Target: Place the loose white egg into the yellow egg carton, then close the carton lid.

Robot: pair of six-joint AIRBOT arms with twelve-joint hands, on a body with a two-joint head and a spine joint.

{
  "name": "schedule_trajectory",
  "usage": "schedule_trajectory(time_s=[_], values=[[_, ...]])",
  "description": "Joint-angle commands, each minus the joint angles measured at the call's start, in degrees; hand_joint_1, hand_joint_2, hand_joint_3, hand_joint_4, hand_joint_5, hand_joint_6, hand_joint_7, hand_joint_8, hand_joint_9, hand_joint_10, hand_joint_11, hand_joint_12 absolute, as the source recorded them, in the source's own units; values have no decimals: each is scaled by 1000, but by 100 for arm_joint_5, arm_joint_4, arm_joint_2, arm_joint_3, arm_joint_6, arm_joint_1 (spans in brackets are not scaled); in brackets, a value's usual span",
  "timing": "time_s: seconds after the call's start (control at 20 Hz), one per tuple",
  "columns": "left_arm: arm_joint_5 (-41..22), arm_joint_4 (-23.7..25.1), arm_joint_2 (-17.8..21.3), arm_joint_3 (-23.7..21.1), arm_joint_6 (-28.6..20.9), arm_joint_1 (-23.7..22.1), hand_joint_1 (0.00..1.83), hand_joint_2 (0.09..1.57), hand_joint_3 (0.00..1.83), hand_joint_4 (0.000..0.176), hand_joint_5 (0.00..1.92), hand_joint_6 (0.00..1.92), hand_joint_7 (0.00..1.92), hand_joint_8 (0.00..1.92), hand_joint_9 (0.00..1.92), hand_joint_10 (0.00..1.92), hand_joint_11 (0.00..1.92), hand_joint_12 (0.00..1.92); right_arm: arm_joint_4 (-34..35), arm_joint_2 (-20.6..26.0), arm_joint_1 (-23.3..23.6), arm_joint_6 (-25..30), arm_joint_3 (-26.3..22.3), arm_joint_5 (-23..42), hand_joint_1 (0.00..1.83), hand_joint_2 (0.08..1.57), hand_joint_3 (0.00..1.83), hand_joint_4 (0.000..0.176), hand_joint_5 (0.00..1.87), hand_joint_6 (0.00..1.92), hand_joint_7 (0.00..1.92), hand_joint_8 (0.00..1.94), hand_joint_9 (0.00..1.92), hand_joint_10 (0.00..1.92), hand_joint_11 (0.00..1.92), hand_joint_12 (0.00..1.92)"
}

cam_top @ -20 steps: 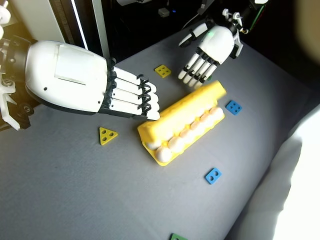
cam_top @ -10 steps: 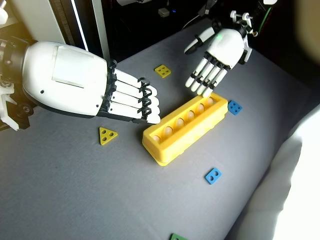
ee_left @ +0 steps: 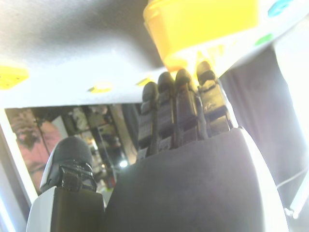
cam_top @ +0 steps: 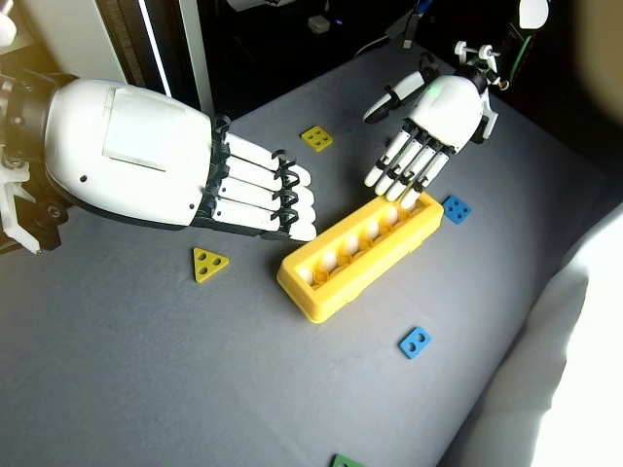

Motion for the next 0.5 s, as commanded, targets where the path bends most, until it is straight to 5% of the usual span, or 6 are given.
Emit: schedule_trajectory(time_s=[0.0, 0.45], values=[[-151, -438, 214, -27, -5, -80, 0, 1252, 1, 0, 211, 2, 227, 6, 173, 6, 4, 180, 268, 67, 81, 57, 17, 135, 410, 776, 0, 0, 68, 6, 56, 8, 26, 5, 2, 1], [-908, -797, 1339, -498, 130, -95, 0, 1253, 1, 0, 133, 0, 124, 0, 92, 0, 0, 113, 268, 69, 89, 84, 20, 116, 423, 795, 2, 0, 104, 13, 78, 12, 48, 11, 50, 23]])
